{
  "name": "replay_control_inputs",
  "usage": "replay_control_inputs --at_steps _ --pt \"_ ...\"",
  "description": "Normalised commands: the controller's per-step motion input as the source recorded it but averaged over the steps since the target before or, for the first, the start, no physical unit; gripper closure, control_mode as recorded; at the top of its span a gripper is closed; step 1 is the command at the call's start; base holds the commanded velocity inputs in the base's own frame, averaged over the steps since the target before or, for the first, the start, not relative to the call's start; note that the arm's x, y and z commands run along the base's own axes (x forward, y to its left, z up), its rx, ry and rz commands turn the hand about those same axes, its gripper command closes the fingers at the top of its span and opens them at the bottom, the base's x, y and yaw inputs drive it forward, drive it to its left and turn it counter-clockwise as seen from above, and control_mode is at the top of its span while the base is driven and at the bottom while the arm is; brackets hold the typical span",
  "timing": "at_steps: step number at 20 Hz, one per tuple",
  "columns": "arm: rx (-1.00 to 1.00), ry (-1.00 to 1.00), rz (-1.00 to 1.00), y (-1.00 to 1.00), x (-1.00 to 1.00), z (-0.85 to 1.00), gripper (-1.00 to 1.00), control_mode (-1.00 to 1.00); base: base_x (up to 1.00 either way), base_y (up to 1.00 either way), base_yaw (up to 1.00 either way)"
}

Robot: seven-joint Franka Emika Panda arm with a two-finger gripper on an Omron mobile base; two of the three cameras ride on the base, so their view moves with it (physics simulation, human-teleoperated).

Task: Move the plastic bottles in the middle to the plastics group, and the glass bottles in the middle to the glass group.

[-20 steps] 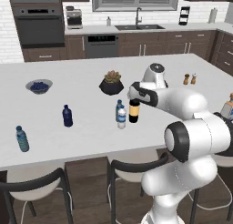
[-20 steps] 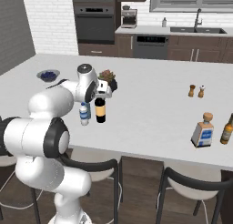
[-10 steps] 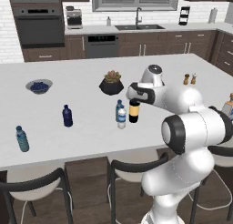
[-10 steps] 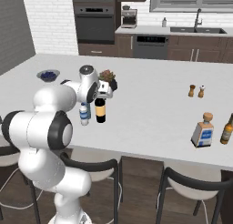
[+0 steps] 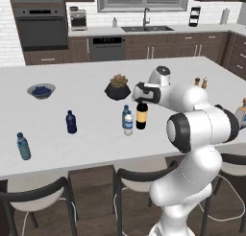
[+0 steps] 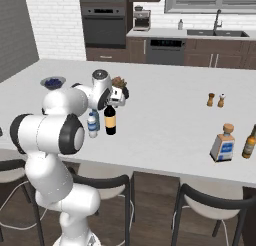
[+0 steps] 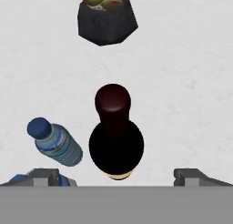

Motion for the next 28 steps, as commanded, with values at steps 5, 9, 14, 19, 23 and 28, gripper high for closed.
replay_control_inputs --at_steps 5,9,14,19,23,28 --pt "0.01 0.01 0.0 0.0 0.09 -0.21 -1.0 -1.0 0.0 0.0 0.0" --pt "0.0 0.0 0.0 0.01 0.19 -0.12 -1.0 -1.0 0.0 0.0 0.0" --pt "0.0 0.0 0.0 0.06 0.15 -0.07 -1.0 -1.0 0.0 0.0 0.0" --pt "0.0 0.0 0.0 0.08 0.18 -0.17 -1.0 -1.0 0.0 0.0 0.0" --pt "0.0 0.0 0.0 0.05 0.25 -0.14 -1.0 -1.0 0.0 0.0 0.0" --pt "0.0 0.0 0.0 0.0 0.13 -0.09 -1.0 -1.0 0.0 0.0 0.0"
